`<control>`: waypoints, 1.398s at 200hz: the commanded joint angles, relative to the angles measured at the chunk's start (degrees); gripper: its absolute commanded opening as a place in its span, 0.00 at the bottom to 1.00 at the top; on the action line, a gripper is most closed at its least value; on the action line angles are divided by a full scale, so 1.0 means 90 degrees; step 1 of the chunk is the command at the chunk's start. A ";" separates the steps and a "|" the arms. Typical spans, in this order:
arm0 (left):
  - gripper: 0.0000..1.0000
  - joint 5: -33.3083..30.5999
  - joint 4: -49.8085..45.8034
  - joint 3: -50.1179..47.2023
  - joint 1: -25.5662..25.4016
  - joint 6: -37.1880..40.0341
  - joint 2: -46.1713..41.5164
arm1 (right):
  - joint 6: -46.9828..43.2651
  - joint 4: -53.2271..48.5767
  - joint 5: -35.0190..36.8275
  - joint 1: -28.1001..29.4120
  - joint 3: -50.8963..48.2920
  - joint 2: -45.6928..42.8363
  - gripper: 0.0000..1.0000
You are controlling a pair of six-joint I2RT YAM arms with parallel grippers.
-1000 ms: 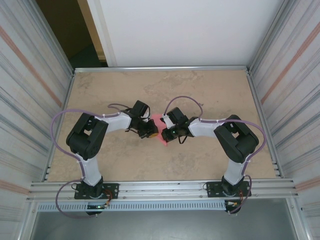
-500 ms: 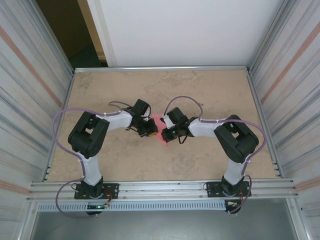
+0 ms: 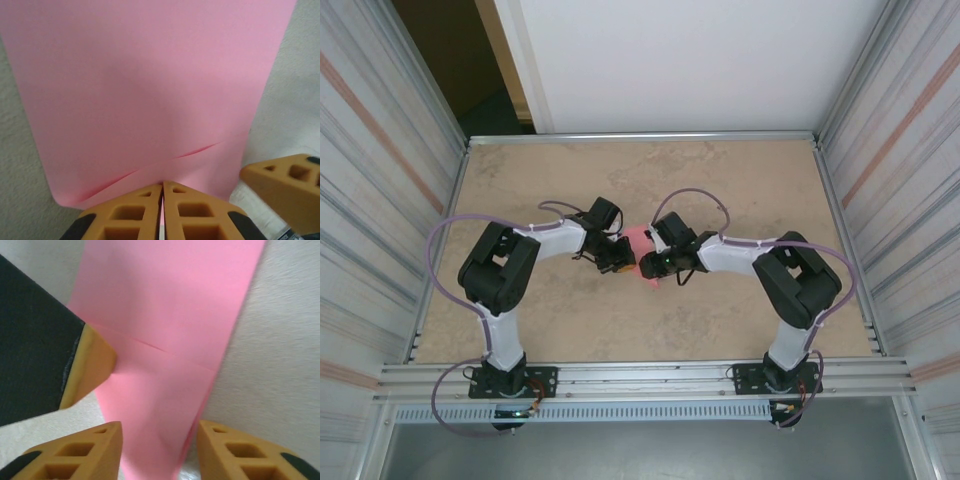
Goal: Fold a paper plane with a square sheet of paper (pick it up from the middle)
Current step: Third fold the triangle at the center of the table.
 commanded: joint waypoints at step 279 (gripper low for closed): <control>0.08 -0.0400 -0.0513 -0.0104 0.0051 0.0236 0.0538 | 0.0979 0.0194 -0.1872 -0.0134 0.0302 0.0560 0.09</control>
